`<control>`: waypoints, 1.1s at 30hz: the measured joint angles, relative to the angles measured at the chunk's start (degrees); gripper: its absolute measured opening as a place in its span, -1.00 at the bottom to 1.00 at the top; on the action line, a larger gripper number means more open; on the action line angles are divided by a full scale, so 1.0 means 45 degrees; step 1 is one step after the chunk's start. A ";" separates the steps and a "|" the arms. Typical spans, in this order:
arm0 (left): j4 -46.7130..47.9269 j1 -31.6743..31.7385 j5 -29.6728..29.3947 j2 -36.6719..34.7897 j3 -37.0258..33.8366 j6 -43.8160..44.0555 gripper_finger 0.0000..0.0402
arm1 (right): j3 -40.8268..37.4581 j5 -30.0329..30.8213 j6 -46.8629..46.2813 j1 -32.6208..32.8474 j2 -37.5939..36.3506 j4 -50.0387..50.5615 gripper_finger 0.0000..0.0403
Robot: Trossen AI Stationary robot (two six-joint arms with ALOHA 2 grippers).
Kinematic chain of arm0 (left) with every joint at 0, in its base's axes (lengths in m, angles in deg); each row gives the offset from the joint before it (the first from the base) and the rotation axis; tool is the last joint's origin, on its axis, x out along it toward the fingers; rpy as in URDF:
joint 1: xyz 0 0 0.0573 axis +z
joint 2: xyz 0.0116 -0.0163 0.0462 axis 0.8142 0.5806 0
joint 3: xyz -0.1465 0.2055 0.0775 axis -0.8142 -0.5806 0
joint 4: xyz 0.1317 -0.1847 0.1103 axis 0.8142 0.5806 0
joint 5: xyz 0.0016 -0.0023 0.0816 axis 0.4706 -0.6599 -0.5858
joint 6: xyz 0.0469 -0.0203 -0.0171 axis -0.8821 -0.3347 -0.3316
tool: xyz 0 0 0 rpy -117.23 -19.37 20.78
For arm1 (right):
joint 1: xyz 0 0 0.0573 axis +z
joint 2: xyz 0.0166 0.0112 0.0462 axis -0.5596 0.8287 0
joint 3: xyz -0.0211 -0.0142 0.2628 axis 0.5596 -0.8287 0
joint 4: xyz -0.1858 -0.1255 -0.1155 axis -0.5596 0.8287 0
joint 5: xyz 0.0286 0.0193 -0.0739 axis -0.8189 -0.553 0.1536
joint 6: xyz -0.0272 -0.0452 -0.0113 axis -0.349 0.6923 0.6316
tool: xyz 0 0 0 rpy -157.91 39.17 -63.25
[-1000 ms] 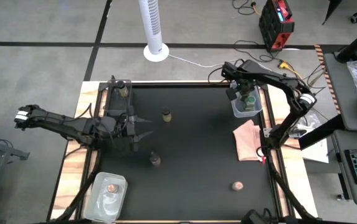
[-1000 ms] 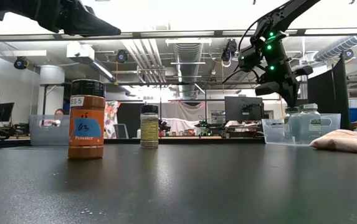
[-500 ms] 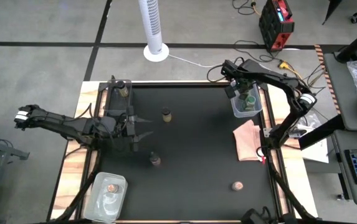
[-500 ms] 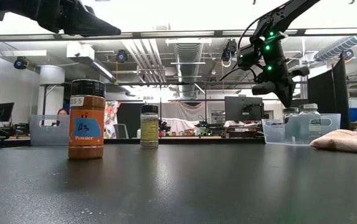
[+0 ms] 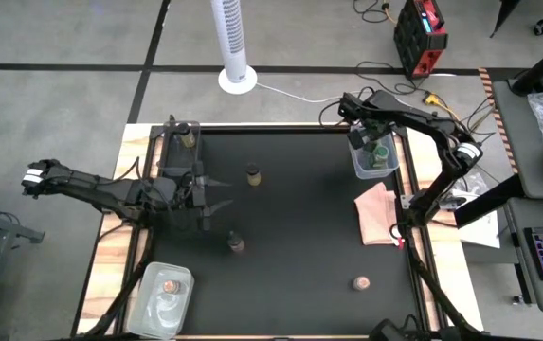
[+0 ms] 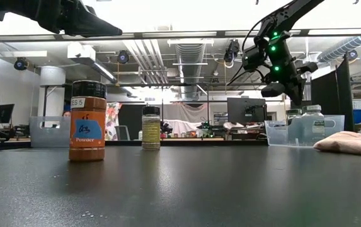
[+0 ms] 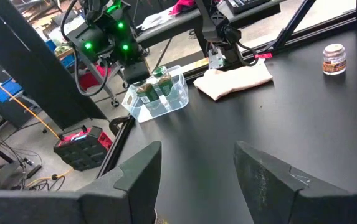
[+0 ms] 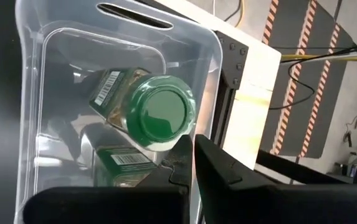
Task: Sort spices by type
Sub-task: Adjust the green spice bottles in the white bin
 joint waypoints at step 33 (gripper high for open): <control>0.0003 -0.0001 0.0005 0.0000 0.0001 0.0010 -0.08 | -0.1048 0.0659 0.1987 -0.0102 -0.0019 -0.2346 -0.95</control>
